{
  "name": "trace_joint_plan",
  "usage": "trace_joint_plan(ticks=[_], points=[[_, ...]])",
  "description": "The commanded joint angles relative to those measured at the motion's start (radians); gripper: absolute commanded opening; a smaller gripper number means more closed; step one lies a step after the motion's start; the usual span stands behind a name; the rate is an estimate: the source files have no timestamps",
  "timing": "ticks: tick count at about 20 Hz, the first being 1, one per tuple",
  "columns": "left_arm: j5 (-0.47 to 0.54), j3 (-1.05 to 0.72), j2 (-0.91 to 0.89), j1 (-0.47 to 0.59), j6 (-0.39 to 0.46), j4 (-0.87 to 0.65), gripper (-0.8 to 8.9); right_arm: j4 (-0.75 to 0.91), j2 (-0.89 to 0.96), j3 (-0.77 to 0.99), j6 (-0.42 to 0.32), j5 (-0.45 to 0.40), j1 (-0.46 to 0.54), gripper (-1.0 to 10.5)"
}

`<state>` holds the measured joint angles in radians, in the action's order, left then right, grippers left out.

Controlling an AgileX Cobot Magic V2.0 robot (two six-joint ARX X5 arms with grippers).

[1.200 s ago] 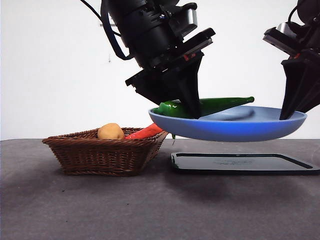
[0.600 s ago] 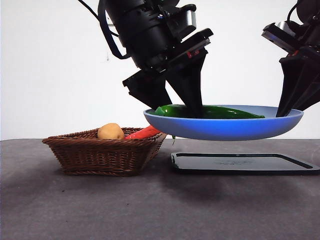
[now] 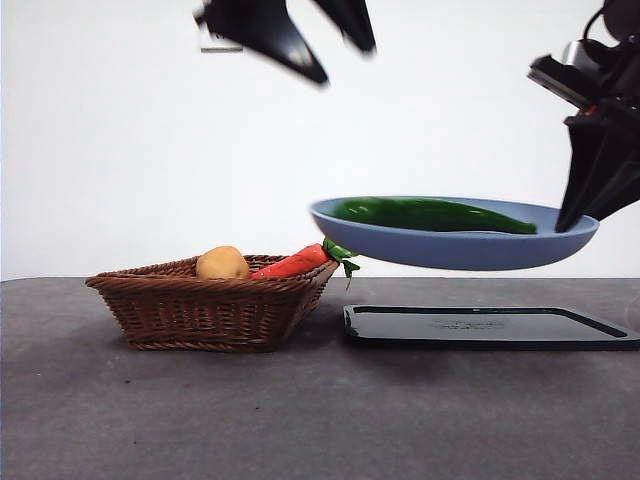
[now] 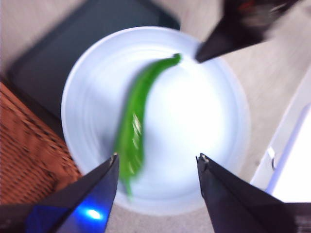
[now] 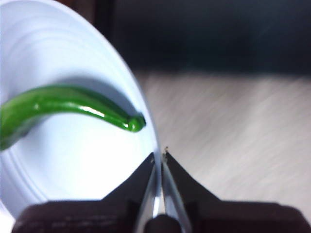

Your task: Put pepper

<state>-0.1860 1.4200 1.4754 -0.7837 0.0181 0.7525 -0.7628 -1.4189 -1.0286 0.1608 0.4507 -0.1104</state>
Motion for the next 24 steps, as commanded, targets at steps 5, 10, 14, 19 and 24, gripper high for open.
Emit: trace_joint_plan(ticks=[5,10,14,19,24], points=[[0.000,0.021,-0.193,-0.011,0.008,0.003,2.85,0.102,-0.112,-0.070,0.068,-0.038,0.108,0.0],[-0.001,0.021,-0.291,-0.012,0.006,0.008,2.85,0.106,-0.298,-0.200,0.081,-0.038,0.143,0.0],[-0.001,0.021,-0.319,-0.012,0.004,0.015,2.85,0.112,-0.444,-0.310,0.104,-0.038,0.144,0.0],[0.001,0.021,-0.319,-0.012,0.004,0.027,2.85,0.128,-0.527,-0.340,0.112,-0.040,0.144,0.0],[0.001,0.021,-0.319,-0.012,0.000,0.027,2.85,0.125,-0.538,-0.340,0.111,-0.066,0.144,0.0]])
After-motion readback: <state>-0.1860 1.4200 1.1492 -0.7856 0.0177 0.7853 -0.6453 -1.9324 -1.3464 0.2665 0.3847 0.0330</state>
